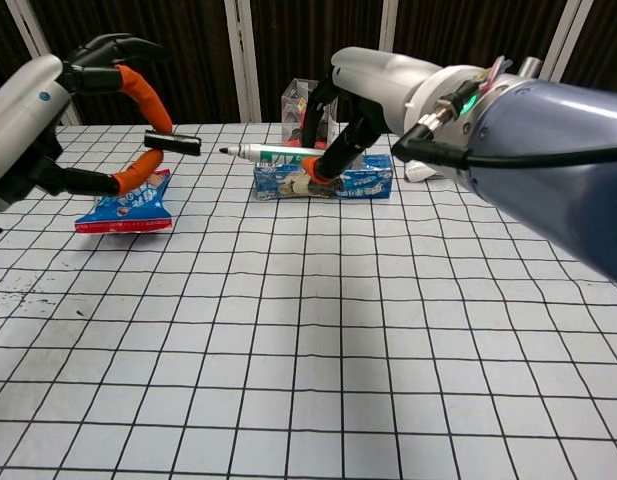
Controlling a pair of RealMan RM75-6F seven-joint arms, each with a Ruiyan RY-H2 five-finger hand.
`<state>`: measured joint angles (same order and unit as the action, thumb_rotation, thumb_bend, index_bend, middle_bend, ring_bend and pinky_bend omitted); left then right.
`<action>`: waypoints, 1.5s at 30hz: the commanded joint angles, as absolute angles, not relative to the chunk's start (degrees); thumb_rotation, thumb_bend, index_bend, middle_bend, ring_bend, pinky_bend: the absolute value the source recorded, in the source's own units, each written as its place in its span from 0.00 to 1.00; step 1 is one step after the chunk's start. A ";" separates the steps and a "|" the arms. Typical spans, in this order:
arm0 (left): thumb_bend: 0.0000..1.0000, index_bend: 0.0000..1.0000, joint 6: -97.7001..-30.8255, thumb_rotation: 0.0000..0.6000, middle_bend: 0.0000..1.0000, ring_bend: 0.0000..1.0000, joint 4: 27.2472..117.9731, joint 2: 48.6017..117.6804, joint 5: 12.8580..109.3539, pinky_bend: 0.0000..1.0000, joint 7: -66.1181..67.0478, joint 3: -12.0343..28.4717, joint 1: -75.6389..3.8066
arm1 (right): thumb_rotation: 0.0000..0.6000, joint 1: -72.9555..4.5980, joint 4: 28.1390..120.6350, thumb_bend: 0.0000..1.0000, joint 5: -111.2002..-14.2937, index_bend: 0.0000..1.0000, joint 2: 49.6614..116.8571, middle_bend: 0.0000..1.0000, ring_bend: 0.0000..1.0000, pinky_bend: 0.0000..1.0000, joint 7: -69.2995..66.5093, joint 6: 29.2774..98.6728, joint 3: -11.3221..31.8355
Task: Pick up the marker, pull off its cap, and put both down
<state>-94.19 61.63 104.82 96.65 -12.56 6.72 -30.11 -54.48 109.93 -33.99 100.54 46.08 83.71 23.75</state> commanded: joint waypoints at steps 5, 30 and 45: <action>0.55 0.54 -96.10 1.00 0.13 0.00 63.03 99.29 94.66 0.01 -14.22 6.57 -26.53 | 1.00 -52.63 108.60 0.44 -33.31 0.76 99.01 0.05 0.01 0.00 43.86 82.37 23.14; 0.53 0.38 -80.05 1.00 0.10 0.00 29.76 107.63 87.79 0.01 -38.19 3.97 -25.47 | 1.00 -45.16 89.87 0.46 -38.10 0.76 103.09 0.05 0.01 0.00 34.36 72.29 10.91; 0.53 0.00 -90.52 1.00 0.00 0.00 32.56 100.62 89.47 0.00 -41.06 3.30 -22.02 | 1.00 -44.18 80.96 0.32 -40.66 0.26 108.38 0.05 0.01 0.00 31.63 68.10 12.55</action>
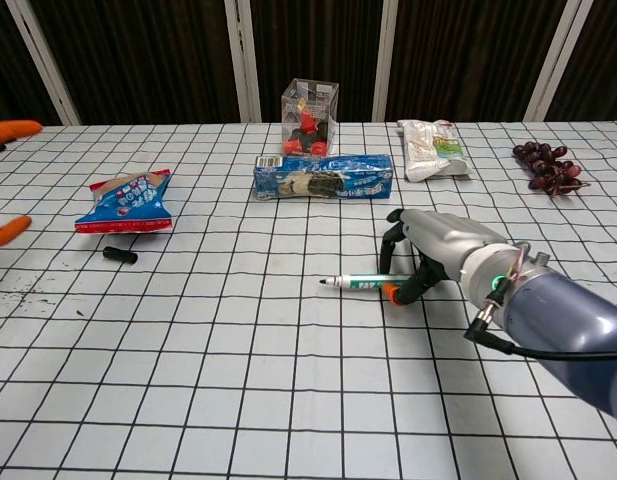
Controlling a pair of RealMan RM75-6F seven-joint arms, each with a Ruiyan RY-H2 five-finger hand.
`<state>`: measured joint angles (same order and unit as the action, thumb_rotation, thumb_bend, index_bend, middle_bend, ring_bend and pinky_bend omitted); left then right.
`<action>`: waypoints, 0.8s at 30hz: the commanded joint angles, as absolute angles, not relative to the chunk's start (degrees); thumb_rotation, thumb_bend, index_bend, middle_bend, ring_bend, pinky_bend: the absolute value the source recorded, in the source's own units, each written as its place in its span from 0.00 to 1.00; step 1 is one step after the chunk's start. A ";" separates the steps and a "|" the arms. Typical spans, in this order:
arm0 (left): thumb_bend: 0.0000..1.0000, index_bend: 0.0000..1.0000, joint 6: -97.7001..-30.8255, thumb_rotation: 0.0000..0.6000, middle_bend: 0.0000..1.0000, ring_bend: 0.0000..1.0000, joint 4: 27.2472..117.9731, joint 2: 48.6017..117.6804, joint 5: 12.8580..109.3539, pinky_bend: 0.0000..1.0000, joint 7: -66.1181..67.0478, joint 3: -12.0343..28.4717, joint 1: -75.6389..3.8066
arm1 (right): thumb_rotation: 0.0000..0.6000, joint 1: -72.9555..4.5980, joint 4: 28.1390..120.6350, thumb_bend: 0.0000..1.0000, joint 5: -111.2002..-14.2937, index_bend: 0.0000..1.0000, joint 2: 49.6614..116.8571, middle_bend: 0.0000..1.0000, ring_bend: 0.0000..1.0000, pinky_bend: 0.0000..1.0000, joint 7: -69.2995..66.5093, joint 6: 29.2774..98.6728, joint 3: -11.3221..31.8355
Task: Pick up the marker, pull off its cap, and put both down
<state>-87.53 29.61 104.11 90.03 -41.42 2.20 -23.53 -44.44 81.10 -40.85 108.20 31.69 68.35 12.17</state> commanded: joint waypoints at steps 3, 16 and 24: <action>0.53 0.00 -92.48 1.00 0.00 0.00 35.65 97.08 88.75 0.00 -39.29 4.11 -20.76 | 1.00 -43.92 82.05 0.27 -39.97 0.09 107.82 0.04 0.01 0.00 32.42 68.51 13.49; 0.53 0.03 -91.39 1.00 0.00 0.00 44.25 84.56 83.29 0.00 -29.93 5.13 -13.44 | 1.00 -35.21 101.70 0.27 -44.25 0.11 89.38 0.03 0.01 0.00 30.32 76.87 15.09; 0.53 0.10 -87.18 1.00 0.04 0.00 44.58 81.86 79.70 0.00 -29.17 6.74 -11.69 | 1.00 -26.63 99.59 0.29 -60.98 0.16 75.52 0.03 0.02 0.00 25.62 81.77 5.24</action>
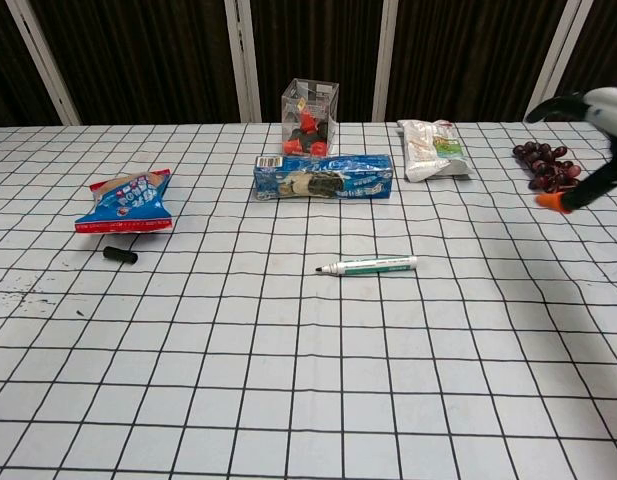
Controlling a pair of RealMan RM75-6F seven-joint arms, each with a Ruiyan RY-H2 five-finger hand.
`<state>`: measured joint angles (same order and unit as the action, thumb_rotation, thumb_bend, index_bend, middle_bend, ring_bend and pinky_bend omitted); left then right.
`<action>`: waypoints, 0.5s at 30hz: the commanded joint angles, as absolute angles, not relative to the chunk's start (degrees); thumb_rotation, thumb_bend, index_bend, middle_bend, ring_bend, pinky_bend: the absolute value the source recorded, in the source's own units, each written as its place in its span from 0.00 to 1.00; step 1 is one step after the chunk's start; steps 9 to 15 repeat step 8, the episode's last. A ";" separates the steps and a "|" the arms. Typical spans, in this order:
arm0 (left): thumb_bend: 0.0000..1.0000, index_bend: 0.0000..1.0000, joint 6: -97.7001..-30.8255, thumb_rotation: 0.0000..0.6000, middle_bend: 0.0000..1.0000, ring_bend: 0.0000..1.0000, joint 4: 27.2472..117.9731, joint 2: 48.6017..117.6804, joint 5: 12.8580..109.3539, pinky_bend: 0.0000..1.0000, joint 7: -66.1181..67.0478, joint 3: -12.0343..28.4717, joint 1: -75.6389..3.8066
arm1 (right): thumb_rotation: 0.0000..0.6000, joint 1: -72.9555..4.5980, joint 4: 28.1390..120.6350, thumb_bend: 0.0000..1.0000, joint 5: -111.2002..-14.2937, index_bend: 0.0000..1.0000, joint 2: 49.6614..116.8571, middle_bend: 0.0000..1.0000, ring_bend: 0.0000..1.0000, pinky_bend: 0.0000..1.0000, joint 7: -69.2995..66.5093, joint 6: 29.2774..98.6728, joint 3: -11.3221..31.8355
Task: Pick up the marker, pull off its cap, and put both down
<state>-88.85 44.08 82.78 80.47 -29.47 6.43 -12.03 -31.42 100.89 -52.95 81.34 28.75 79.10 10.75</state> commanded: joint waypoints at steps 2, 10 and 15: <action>0.53 0.08 -85.79 1.00 0.04 0.00 45.52 81.03 79.46 0.00 -28.91 6.78 -11.77 | 1.00 -24.57 97.74 0.29 -64.44 0.17 73.33 0.03 0.02 0.00 23.25 82.87 3.23; 0.53 0.04 -83.02 1.00 0.00 0.00 50.14 78.46 79.84 0.00 -24.39 6.32 -12.35 | 1.00 -20.15 96.16 0.29 -69.73 0.16 68.94 0.03 0.02 0.00 20.10 85.93 0.50; 0.53 0.04 -83.02 1.00 0.00 0.00 50.14 78.46 79.84 0.00 -24.39 6.32 -12.35 | 1.00 -20.15 96.16 0.29 -69.73 0.16 68.94 0.03 0.02 0.00 20.10 85.93 0.50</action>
